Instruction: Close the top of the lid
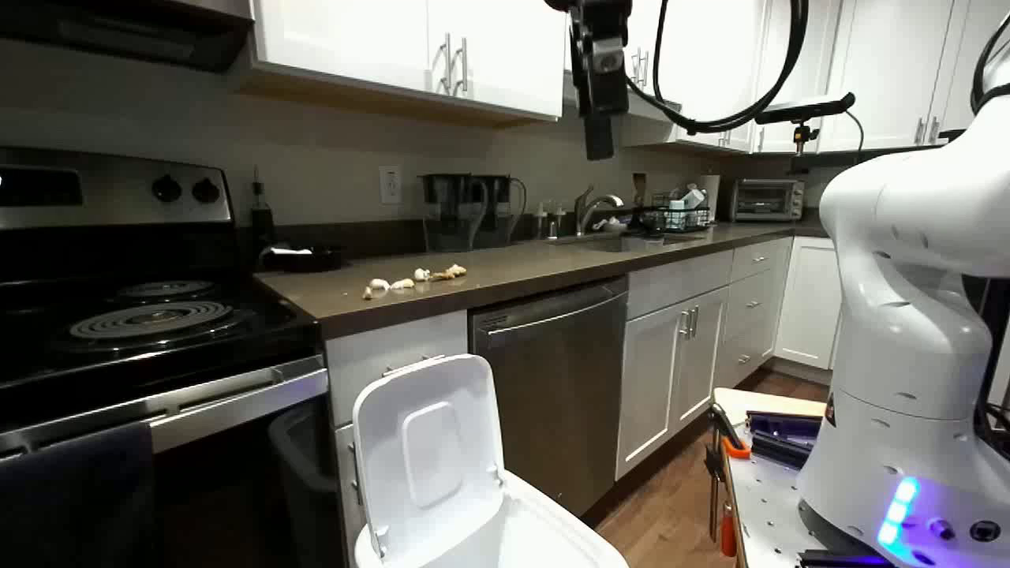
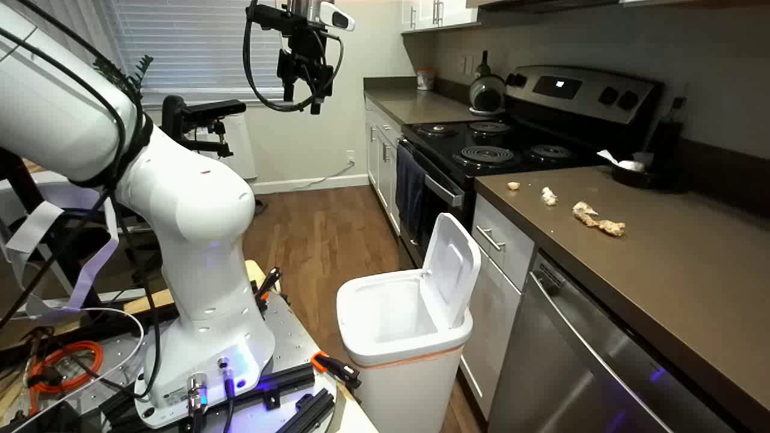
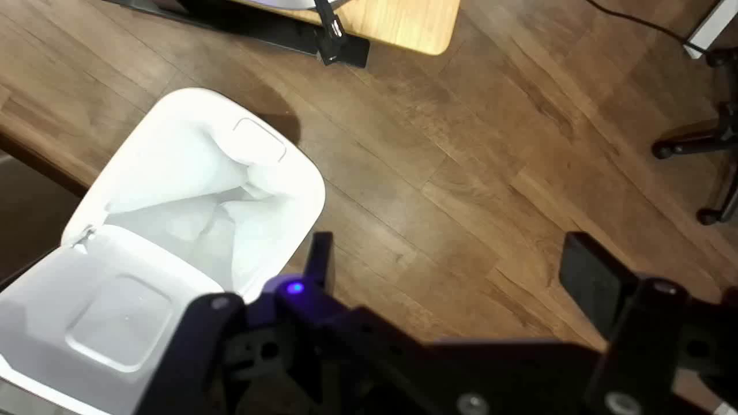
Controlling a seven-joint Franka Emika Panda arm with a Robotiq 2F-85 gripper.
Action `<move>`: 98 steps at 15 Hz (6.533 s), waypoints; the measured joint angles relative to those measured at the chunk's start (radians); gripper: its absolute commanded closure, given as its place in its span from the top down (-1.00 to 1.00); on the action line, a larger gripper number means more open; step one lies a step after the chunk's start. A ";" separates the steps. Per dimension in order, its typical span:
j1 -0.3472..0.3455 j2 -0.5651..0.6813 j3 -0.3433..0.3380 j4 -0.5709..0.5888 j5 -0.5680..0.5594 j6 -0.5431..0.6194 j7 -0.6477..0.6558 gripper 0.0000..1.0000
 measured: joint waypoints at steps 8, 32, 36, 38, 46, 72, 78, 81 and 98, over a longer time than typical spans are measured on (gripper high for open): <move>0.000 0.000 0.000 0.000 0.000 0.000 0.000 1.00; -0.201 0.411 -0.097 0.220 -0.237 0.346 -0.033 1.00; -0.208 0.539 -0.119 0.253 -0.242 0.469 -0.021 1.00; -0.208 0.585 -0.120 0.251 -0.266 0.542 0.009 1.00; -0.207 0.739 -0.153 0.243 -0.382 0.692 0.140 1.00; -0.176 1.006 -0.301 0.352 -0.633 0.899 0.516 -0.91; -0.173 1.071 -0.306 0.352 -0.575 0.979 0.516 -0.90; -0.173 1.098 -0.283 0.347 -0.489 0.981 0.509 -0.89; -0.204 1.108 -0.164 0.229 -0.166 0.642 0.210 -0.91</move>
